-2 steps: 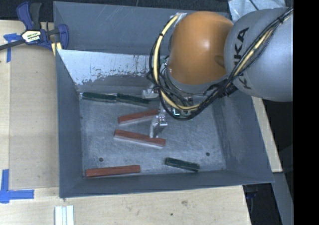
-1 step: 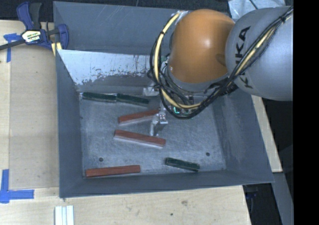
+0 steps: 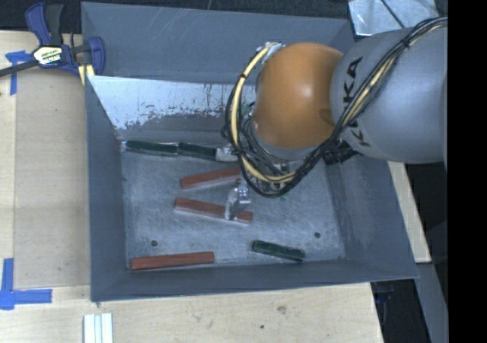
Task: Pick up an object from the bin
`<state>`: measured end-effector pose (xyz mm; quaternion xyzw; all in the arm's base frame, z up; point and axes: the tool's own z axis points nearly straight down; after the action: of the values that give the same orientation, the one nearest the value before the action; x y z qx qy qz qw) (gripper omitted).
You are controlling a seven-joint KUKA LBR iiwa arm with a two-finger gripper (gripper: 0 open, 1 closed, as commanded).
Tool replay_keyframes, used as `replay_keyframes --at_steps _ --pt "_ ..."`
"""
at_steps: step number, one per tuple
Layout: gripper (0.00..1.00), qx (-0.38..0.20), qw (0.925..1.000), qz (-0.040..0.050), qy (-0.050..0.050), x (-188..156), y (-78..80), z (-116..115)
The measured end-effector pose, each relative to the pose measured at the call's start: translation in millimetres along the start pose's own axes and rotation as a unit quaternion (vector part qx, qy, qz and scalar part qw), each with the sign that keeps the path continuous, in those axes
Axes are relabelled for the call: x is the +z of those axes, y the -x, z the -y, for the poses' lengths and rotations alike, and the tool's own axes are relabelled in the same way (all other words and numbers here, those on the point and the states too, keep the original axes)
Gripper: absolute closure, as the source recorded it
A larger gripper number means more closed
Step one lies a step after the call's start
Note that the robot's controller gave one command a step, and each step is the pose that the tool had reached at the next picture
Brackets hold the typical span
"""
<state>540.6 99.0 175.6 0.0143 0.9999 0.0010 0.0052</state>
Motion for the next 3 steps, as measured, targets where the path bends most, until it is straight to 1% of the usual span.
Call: replay_keyframes --at_steps 1,2,3 --pt "0.00 -0.037 0.9993 -0.0021 -0.001 60.7 -4.6 -1.9" --pt "1.00 0.085 0.9963 0.0082 0.003 96.9 8.0 20.7" --pt "1.00 0.086 0.9963 0.0082 0.004 96.9 8.0 20.7"
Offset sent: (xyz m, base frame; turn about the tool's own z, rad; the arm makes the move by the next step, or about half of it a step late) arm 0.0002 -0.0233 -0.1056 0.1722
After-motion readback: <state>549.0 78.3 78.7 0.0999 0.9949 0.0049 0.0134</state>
